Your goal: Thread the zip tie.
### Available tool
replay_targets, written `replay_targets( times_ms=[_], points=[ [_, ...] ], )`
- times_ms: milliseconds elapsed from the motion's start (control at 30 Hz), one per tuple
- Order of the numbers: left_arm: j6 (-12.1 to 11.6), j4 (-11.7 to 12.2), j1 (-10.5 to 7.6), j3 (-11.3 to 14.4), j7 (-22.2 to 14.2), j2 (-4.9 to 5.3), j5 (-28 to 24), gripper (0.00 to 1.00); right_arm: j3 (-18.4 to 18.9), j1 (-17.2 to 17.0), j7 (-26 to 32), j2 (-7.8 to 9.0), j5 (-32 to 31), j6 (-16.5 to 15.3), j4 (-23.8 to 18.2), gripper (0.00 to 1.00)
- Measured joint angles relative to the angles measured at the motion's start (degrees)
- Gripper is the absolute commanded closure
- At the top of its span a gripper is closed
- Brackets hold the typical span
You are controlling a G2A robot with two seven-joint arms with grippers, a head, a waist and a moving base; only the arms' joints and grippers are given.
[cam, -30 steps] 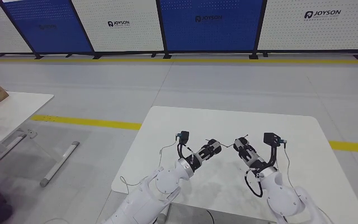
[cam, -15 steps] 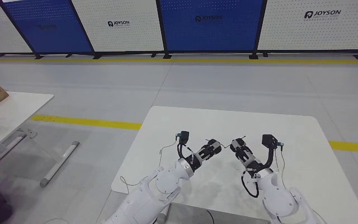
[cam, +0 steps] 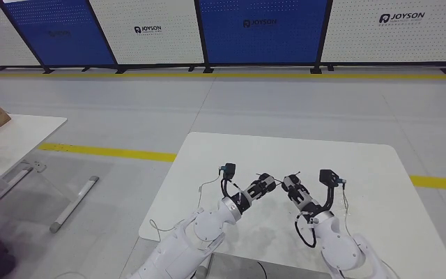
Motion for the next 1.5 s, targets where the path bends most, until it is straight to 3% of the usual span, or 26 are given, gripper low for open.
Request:
replay_targets(
  times_ms=[367, 1500],
  points=[
    [0.00, 0.00, 0.00, 0.00, 0.00, 0.00, 0.00, 1.00, 4.31, -3.03, -2.11, 0.20, -0.93, 0.57, -1.86, 1.00],
    [0.00, 0.00, 0.00, 0.00, 0.00, 0.00, 0.00, 1.00, 4.36, -3.04, -1.97, 0.19, -0.97, 0.75, -1.90, 1.00]
  ],
)
